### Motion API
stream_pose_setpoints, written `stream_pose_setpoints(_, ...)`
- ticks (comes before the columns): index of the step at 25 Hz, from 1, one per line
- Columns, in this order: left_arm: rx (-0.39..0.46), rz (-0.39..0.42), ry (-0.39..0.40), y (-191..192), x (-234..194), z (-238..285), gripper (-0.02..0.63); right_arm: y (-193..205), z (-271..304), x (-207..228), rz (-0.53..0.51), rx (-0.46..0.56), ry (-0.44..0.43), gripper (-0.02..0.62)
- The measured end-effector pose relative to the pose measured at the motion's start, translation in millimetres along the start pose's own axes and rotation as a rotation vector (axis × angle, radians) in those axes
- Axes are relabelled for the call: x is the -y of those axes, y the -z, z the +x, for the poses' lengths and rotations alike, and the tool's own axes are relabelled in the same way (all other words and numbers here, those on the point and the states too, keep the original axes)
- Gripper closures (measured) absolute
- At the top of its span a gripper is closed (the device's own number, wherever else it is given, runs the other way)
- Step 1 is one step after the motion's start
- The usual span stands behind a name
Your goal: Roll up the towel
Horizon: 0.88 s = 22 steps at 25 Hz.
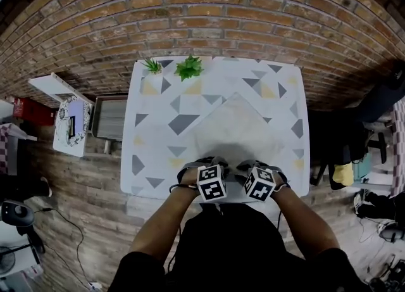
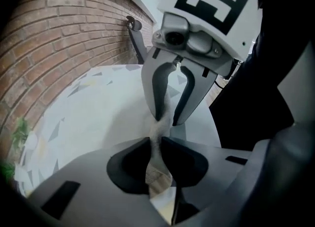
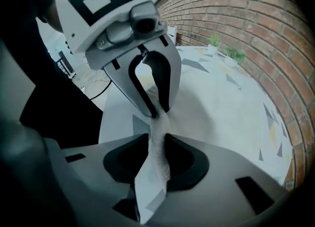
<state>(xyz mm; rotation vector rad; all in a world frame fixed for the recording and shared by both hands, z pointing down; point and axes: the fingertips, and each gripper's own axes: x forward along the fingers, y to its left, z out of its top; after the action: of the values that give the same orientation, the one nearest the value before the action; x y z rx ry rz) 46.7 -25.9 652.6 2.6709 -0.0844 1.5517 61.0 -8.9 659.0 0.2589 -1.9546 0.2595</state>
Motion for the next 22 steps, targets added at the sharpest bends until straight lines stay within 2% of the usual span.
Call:
stream_pose_setpoints(3,0.01,0.028,-0.045,-2.6,-1.1,-6.1,0.514,0.3,3.9,5.4,-0.018,-0.014,0.02,0.498)
stream_pose_setpoints(5,0.007,0.073,-0.055,-5.9,2.9,-9.7,0.502,-1.6,3.9,8.5,-0.018,-0.013,0.009,0.512)
stream_pose_setpoints(8,-0.049,0.175,-0.064,-5.2,9.1,-6.7,0.472,-2.6,3.5,10.0,-0.007,-0.013,-0.034,0.52)
stream_pose_setpoints(10,-0.081,0.202,-0.071,-2.7,8.4,-1.3,0.465,-3.0,3.3,10.9,0.001,-0.013,-0.06,0.522)
stream_pose_setpoints(15,-0.087,0.137,-0.034,1.3,3.7,5.1,0.468,-5.4,-0.1,11.5,0.031,-0.01,-0.127,0.53)
stream_pose_setpoints(19,-0.078,0.081,0.049,1.6,12.2,3.5,0.543,-3.3,-2.8,6.4,0.062,-0.012,-0.185,0.545)
stream_pose_setpoints(22,-0.058,0.035,0.084,0.8,15.3,0.3,0.555,-2.7,-4.9,3.4,0.082,-0.008,-0.21,0.545)
